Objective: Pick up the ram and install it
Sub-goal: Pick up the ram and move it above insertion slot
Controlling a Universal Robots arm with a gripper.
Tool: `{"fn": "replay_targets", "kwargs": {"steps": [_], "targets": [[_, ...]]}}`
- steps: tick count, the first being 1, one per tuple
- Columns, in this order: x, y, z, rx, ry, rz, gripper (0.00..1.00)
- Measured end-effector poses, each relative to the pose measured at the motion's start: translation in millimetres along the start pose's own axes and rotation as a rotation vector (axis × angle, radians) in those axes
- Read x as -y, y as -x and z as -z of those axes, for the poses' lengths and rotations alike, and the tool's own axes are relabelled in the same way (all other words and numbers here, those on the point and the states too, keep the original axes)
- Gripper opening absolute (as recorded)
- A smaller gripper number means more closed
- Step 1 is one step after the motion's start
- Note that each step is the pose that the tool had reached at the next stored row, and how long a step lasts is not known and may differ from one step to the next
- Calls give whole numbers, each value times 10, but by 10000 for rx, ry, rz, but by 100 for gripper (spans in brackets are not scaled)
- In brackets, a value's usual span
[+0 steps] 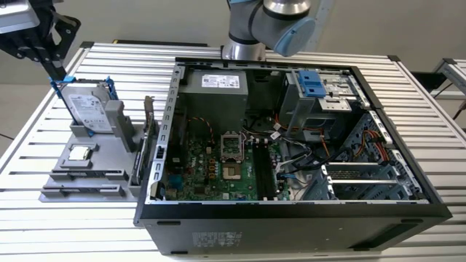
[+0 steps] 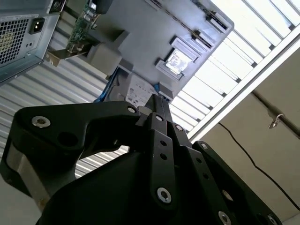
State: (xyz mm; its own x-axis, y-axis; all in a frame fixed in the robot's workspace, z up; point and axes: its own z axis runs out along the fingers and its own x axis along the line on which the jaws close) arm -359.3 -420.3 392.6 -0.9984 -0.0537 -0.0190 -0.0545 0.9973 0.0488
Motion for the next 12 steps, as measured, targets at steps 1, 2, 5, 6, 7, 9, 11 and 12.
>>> {"fn": "replay_targets", "kwargs": {"steps": [1, 2, 5, 6, 7, 9, 11, 12], "targets": [[8, -1, 1, -1, 0, 0, 0], [15, -2, 1, 0, 0, 0, 0], [41, -5, 2, 0, 1, 0, 0], [51, -6, 3, 0, 0, 0, 0], [59, -6, 3, 0, 0, 0, 0], [77, -8, 4, -1, 0, 0, 0], [92, -10, 5, 0, 0, 0, 0], [100, -11, 5, 0, 0, 0, 0]]}}
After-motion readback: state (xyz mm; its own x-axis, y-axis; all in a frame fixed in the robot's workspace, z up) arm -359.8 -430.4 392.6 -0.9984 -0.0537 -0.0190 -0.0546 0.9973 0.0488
